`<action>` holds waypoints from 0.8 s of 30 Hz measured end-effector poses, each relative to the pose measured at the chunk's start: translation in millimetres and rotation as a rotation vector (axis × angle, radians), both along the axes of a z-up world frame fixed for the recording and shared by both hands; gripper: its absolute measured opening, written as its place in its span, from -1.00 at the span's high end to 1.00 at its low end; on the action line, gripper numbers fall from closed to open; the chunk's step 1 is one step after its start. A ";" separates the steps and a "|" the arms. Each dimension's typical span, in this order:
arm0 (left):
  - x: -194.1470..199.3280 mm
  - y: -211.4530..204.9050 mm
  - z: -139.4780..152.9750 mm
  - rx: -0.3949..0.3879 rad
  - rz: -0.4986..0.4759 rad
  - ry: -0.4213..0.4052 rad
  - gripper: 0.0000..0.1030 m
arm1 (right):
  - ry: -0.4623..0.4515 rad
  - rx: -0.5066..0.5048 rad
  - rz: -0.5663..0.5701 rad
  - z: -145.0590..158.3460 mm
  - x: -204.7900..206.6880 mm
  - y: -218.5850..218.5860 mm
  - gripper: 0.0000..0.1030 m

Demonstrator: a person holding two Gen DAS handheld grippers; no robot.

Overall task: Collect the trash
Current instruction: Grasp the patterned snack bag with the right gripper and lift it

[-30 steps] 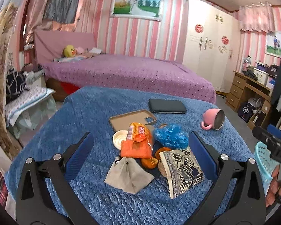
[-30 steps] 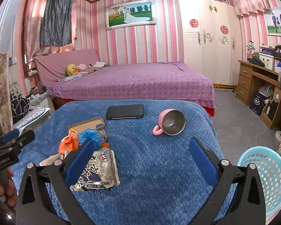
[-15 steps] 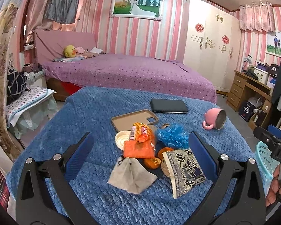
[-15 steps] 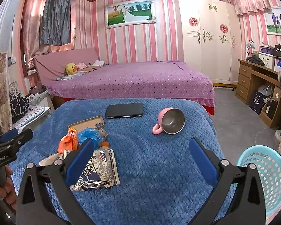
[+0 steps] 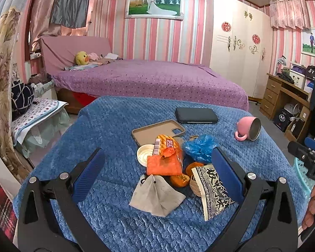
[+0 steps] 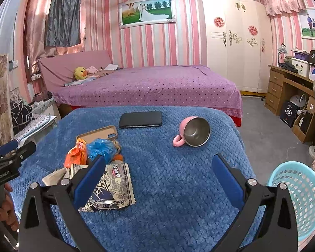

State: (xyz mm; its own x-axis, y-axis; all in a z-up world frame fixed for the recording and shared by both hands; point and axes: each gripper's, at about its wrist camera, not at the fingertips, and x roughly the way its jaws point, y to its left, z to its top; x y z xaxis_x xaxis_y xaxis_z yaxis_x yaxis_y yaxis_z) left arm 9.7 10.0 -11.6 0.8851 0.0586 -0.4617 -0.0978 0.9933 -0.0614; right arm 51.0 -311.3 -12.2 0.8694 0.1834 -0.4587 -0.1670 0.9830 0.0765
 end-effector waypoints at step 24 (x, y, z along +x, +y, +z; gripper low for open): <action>0.0 52.5 -12.0 0.006 0.097 0.048 -0.90 | 0.177 -0.068 0.209 -60.5 11.8 112.9 -0.92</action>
